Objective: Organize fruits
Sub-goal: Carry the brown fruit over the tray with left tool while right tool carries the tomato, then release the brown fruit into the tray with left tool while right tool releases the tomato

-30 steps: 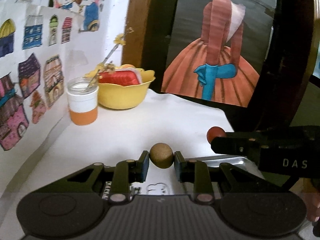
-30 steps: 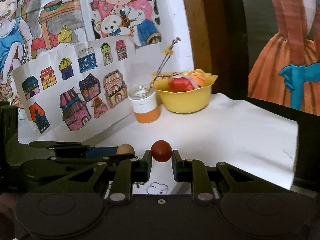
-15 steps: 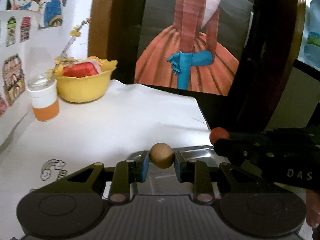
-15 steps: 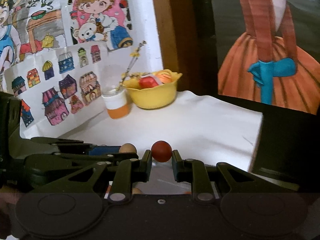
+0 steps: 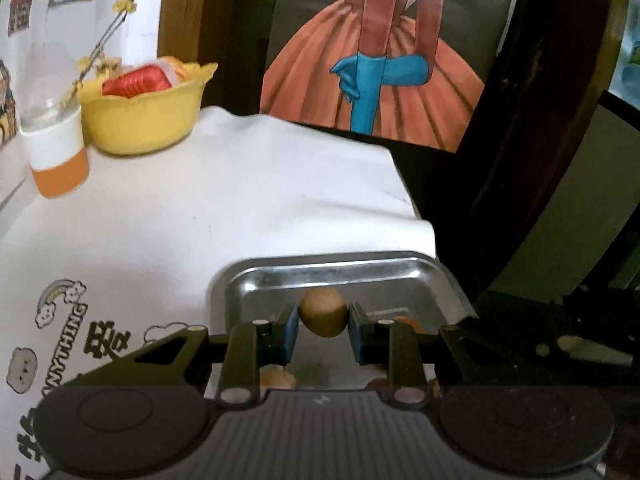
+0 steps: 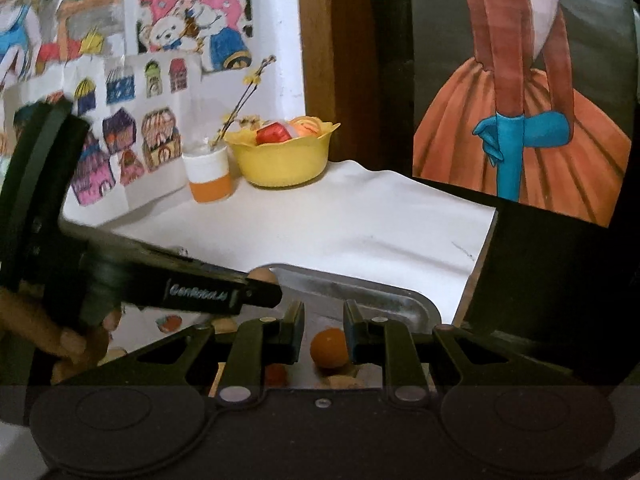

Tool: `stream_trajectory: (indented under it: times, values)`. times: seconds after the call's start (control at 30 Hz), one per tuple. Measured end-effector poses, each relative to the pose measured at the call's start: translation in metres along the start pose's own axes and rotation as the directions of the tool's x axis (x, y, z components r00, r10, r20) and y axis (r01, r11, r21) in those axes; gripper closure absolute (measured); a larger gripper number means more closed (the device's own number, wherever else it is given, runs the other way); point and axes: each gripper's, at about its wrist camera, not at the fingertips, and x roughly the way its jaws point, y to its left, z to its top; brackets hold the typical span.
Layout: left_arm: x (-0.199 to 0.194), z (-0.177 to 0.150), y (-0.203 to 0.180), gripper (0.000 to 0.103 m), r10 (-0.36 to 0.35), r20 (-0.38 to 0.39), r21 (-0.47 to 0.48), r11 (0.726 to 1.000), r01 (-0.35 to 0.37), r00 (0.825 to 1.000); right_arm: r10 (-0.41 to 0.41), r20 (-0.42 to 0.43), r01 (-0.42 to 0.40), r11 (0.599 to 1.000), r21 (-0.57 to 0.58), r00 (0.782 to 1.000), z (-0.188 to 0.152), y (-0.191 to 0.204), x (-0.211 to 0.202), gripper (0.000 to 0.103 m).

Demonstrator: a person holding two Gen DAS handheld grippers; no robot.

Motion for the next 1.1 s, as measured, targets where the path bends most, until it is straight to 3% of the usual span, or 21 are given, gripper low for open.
stream_trajectory:
  times: [0.7,1.1]
  values:
    - [0.019,-0.001,0.000,0.072,0.006,-0.087,0.004,1.000,-0.006,0.996,-0.015,-0.014,0.016,1.000,0.018,1.000,-0.018,0.000,0.006,0.077]
    - [0.010,-0.002,0.000,0.044,0.019,-0.050,-0.005,1.000,-0.019,0.999,-0.044,0.000,0.044,0.998,0.036,0.999,-0.019,0.000,0.000,0.058]
